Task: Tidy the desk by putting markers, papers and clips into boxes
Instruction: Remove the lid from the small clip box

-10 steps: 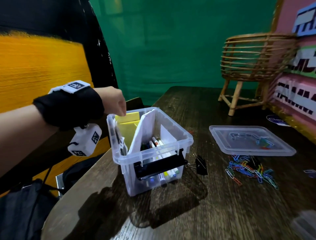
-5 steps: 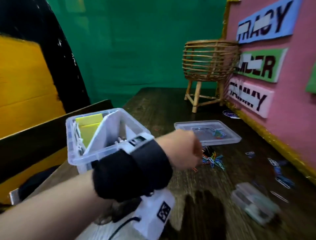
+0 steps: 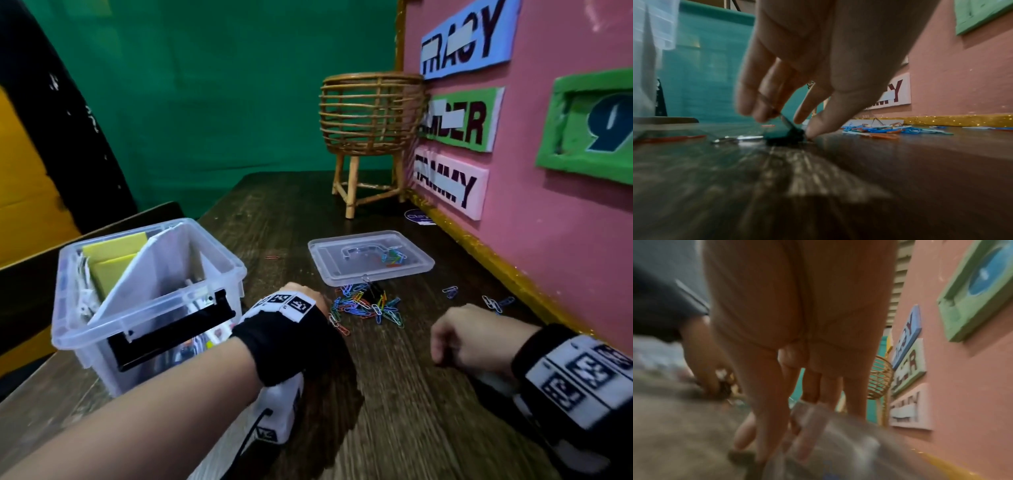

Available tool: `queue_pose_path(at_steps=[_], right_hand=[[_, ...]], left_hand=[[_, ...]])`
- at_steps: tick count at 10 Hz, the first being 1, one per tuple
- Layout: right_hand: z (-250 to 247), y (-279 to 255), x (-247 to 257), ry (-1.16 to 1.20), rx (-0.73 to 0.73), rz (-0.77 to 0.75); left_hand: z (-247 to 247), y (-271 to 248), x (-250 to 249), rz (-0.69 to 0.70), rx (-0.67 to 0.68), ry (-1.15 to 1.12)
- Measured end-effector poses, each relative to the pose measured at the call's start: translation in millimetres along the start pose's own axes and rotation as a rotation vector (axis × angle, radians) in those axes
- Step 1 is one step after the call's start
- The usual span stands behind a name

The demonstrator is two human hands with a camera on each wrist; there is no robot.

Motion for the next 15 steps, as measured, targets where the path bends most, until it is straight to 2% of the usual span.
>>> queue_pose_path(at_steps=[1, 2, 3, 4, 5, 6, 7, 8, 9, 10, 11, 12, 13, 14, 15], right_hand=[[-6.0, 8.2, -14.4, -0.021, -0.018, 0.066], [-11.9, 20.4, -11.9, 0.008, -0.135, -0.04], [-12.3, 27.5, 1.6, 0.167, -0.197, -0.15], [-10.9, 28.2, 19.4, 0.325, -0.171, -0.304], [-6.8, 28.8, 23.4, 0.377, -0.106, -0.367], [-9.7, 28.8, 21.4, 0.379, -0.127, -0.358], [-13.9, 30.8, 18.7, 0.432, -0.214, -0.351], [-11.8, 33.6, 18.7, 0.396, -0.214, -0.309], [-7.5, 37.7, 18.0, 0.347, -0.177, -0.258], [-6.9, 38.4, 20.4, 0.388, -0.174, -0.242], [-3.6, 35.2, 25.9, 0.436, -0.096, -0.257], [2.9, 29.8, 35.9, 0.385, 0.006, -0.317], [3.0, 33.8, 28.7, 0.32, -0.015, -0.262], [-9.8, 36.2, 5.0, 0.388, -0.077, -0.079], [-13.6, 31.3, -9.3, 0.767, 0.065, 0.007]], left_hand=[[-7.2, -4.0, -20.7, 0.099, -0.103, 0.255], [-11.9, -7.8, -32.7, 0.184, -0.157, 0.073], [-19.0, -15.3, -37.2, 0.467, -0.302, -0.174], [-27.6, -31.9, -43.6, 0.72, -0.425, -0.363], [-33.5, -41.9, -45.3, 0.814, -0.527, -0.474], [-35.4, -40.2, -40.6, 0.831, -0.592, -0.494], [-33.4, -30.6, -39.0, 0.779, -0.581, -0.373], [-27.2, -20.1, -47.1, 0.587, -0.492, -0.115], [-26.0, -15.8, -54.3, 0.45, -0.508, 0.138], [-30.1, -13.5, -56.0, 0.426, -0.48, 0.104], [-33.0, -6.8, -56.9, 0.422, -0.417, -0.017], [-32.1, -6.5, -59.5, 0.496, -0.35, -0.128], [-31.2, -12.1, -62.1, 0.614, -0.366, -0.156], [-33.6, -16.0, -58.3, 0.697, -0.393, -0.35], [-34.8, -24.2, -60.9, 0.802, -0.32, -0.521]])
Point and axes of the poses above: each hand's wrist, its own y-axis towards the middle knuckle, its own z-axis out of the palm, x = y × z, the point moved 3 cm from there along y, towards the middle knuckle, and after that the axes turned 12 degrees about y, right-handed, at the moved point
